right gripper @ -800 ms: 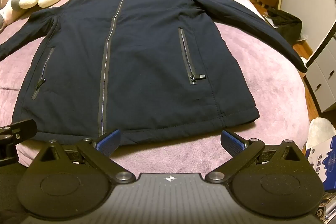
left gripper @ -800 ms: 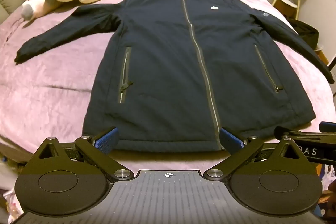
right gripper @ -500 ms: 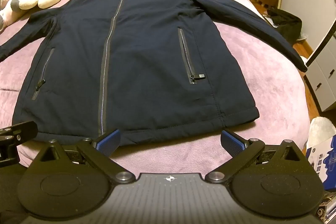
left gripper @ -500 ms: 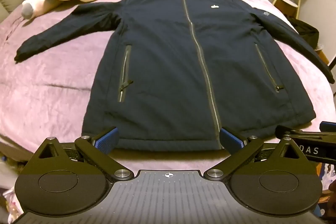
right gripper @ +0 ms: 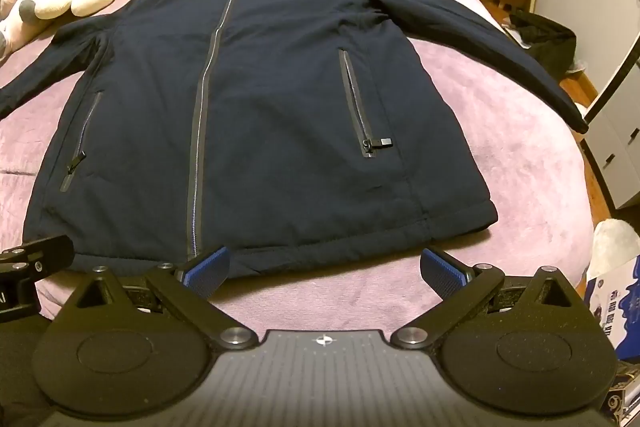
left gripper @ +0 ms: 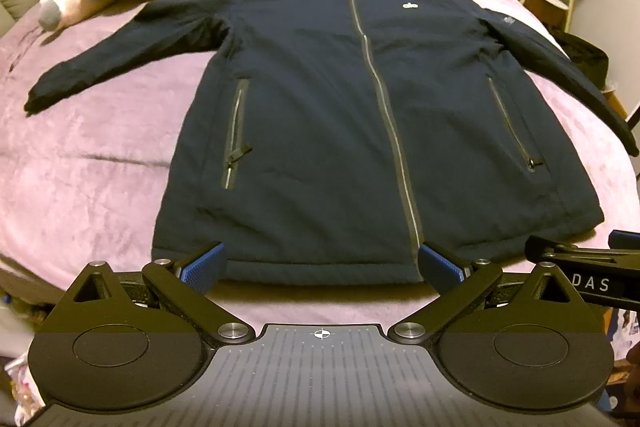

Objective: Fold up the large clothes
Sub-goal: 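Move both tools toward the hem of the spread navy jacket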

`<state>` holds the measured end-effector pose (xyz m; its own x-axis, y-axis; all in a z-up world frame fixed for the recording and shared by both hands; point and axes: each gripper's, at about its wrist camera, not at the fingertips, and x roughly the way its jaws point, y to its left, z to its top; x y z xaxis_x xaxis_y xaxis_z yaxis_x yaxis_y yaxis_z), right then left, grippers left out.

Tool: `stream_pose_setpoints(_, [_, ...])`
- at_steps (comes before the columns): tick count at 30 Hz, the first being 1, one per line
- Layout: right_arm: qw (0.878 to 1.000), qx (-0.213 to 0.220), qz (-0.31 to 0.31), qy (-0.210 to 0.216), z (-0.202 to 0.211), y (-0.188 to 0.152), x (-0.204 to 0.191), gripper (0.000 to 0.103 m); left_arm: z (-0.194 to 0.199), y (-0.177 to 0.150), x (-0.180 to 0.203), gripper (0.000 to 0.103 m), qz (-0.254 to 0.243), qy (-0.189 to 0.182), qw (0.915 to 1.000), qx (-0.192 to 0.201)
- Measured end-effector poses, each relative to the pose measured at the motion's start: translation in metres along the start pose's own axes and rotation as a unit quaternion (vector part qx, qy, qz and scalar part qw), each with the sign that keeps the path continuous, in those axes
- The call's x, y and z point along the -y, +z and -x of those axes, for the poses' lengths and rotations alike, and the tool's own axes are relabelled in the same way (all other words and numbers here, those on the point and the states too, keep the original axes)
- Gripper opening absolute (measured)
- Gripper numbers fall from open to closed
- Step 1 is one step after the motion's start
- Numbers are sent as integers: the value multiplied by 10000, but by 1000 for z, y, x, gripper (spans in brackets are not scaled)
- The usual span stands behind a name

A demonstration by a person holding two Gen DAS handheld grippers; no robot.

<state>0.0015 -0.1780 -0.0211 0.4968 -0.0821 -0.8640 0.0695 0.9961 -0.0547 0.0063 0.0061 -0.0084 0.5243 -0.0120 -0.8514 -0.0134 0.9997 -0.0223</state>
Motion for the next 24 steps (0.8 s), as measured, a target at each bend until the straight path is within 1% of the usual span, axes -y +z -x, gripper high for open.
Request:
stream_pose_setpoints(12, [9999,-30,-97,114,-7,0,1,102,-10,2,-3,103,22,-78,9999,-133])
stream_pose_setpoints(18, [9995,2,-177,262,-12,2,4,102,-21,4,-6,103,19,-220,9995,-220])
stream_pose_setpoints(20, [9989,57,-264,382,-15,2,7,102,-28,6,-6,103,14,-330,9991,-273])
stream_pose_setpoints(22, [9975,207,-421,535,-18,1,13,102,-38,9,-6,103,-4,-511,9981,-353])
stream_pose_setpoints(23, [9958,336,-526,667,-20,1,16,102,-43,11,-7,103,-5,-628,9974,-365])
stream_pose_setpoints(24, [9913,540,-694,982,-23,0,24,102,-48,13,-8,103,4,-746,9965,-368])
